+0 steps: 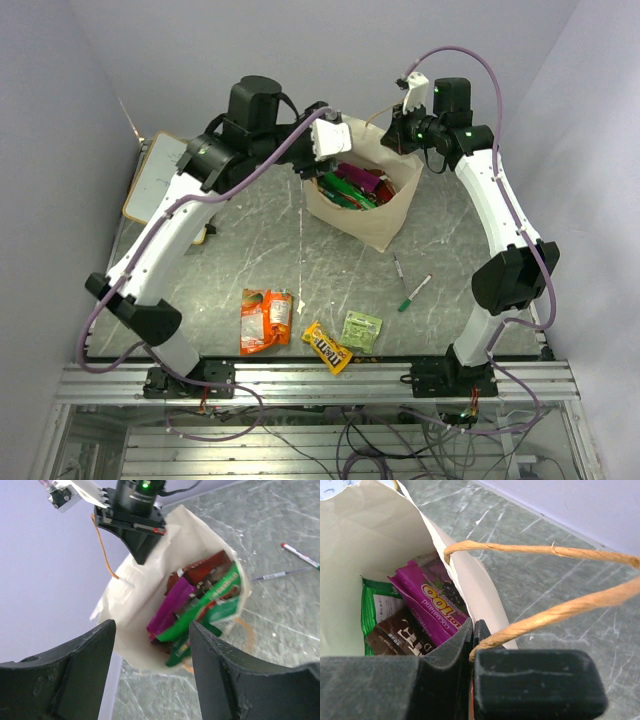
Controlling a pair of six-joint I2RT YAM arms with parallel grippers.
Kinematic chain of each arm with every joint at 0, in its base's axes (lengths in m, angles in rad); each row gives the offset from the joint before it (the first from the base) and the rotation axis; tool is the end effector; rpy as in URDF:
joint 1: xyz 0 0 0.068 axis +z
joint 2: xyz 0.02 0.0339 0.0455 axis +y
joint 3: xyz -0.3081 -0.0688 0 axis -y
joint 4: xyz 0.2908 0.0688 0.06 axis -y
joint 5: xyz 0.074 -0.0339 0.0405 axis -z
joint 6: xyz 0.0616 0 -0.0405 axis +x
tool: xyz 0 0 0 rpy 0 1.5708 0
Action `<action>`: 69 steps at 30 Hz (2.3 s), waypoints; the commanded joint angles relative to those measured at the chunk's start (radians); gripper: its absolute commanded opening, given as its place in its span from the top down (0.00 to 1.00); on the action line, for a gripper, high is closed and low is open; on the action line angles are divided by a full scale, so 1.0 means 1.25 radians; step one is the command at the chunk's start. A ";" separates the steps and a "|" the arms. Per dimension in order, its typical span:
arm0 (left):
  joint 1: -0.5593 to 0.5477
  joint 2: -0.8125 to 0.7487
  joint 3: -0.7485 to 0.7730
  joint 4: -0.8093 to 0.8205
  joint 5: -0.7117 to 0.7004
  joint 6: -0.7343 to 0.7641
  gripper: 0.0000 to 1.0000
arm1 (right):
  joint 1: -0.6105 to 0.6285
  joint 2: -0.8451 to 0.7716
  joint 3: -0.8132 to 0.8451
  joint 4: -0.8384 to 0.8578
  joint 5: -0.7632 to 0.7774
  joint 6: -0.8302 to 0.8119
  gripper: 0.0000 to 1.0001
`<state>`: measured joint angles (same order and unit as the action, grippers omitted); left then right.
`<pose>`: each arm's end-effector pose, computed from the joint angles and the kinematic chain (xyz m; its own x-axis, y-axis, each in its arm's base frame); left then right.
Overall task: Place the snacks into the paper bag
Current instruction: Place the snack in the paper bag, then pick up the snack from the center of the board.
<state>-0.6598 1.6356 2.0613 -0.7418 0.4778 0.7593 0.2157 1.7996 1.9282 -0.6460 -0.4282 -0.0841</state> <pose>0.3005 -0.2690 0.5557 0.4343 0.4368 -0.7878 0.8143 0.1834 0.5506 0.4669 0.1285 0.4460 -0.4355 -0.1737 -0.8833 -0.5859 0.7996 0.1317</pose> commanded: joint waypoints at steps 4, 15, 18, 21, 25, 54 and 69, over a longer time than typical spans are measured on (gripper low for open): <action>-0.109 -0.078 -0.095 -0.264 -0.057 0.124 0.24 | -0.037 0.024 0.049 0.058 0.002 0.053 1.00; -0.342 -0.080 -0.538 -0.195 -0.071 0.114 0.17 | -0.039 0.013 0.036 0.047 -0.042 0.041 1.00; -0.391 -0.064 -0.632 -0.159 -0.080 0.142 0.17 | -0.039 -0.004 0.015 0.052 -0.041 0.038 1.00; -0.421 -0.044 -0.691 -0.122 -0.093 0.149 0.15 | -0.039 -0.018 -0.002 0.057 -0.042 0.037 1.00; -0.455 -0.023 -0.746 -0.035 -0.108 0.129 0.12 | -0.039 -0.032 -0.024 0.066 -0.046 0.038 1.00; -0.474 0.003 -0.776 -0.019 -0.264 0.144 0.48 | -0.039 -0.029 -0.047 0.065 -0.081 0.035 1.00; -0.446 -0.051 -0.362 -0.280 -0.249 0.153 0.53 | -0.022 -0.039 -0.049 0.051 -0.171 -0.006 1.00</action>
<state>-1.2423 1.6028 1.4475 -0.9867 0.1619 0.9360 0.1726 1.7950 1.8732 -0.5884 -0.5888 -0.0704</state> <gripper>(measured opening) 0.482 0.007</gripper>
